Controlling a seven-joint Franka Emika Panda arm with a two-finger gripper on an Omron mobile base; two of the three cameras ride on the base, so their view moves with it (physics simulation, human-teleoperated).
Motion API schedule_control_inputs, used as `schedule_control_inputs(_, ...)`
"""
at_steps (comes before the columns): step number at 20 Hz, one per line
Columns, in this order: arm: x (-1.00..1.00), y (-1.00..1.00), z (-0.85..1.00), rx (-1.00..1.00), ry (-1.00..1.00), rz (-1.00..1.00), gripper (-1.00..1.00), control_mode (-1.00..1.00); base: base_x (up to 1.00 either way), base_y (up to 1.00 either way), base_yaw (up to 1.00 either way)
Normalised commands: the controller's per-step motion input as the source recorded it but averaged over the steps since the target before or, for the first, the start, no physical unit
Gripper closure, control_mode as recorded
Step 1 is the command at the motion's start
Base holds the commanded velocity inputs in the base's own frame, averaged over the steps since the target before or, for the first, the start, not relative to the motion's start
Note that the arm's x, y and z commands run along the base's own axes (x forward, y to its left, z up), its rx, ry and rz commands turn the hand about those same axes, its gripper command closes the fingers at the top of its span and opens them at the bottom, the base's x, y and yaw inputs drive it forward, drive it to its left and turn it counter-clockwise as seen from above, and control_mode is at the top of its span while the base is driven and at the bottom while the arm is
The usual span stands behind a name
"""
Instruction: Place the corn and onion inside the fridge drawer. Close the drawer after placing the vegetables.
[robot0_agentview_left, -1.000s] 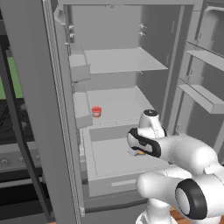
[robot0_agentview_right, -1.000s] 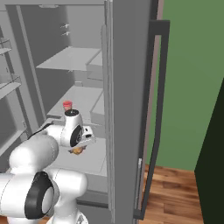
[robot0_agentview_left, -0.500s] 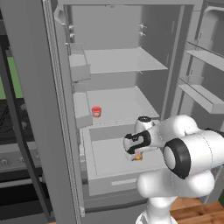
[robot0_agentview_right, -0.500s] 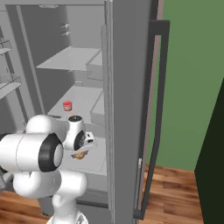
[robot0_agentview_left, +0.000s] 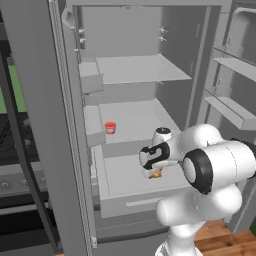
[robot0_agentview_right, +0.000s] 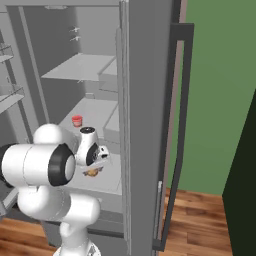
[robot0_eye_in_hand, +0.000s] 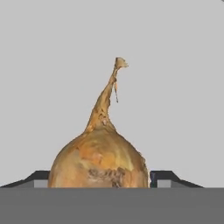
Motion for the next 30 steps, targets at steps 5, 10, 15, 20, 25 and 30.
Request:
schedule_control_inputs(5, -0.1, 0.0, 0.83, 0.0, 0.0, 0.0, -1.0, -1.0, 0.0, 0.0, 0.0)
schedule_control_inputs(10, -0.01, 0.0, 1.0, 0.0, 0.0, -0.01, -1.0, -1.0, 0.0, 0.0, 0.0)
schedule_control_inputs(15, -0.5, 0.0, 0.91, 0.01, -0.02, -0.02, -1.0, -1.0, 0.0, 0.0, 0.0)
schedule_control_inputs(20, -0.98, 0.0, 0.63, 0.07, -0.01, -0.07, -1.0, -1.0, 0.0, 0.0, 0.0)
schedule_control_inputs(25, -0.96, 0.0, 0.12, 0.08, -0.05, -0.1, -1.0, -1.0, 0.0, 0.0, 0.0)
schedule_control_inputs(30, -0.29, 0.02, 0.0, 0.0, -0.01, -0.02, -1.0, -1.0, 0.0, 0.0, 0.0)
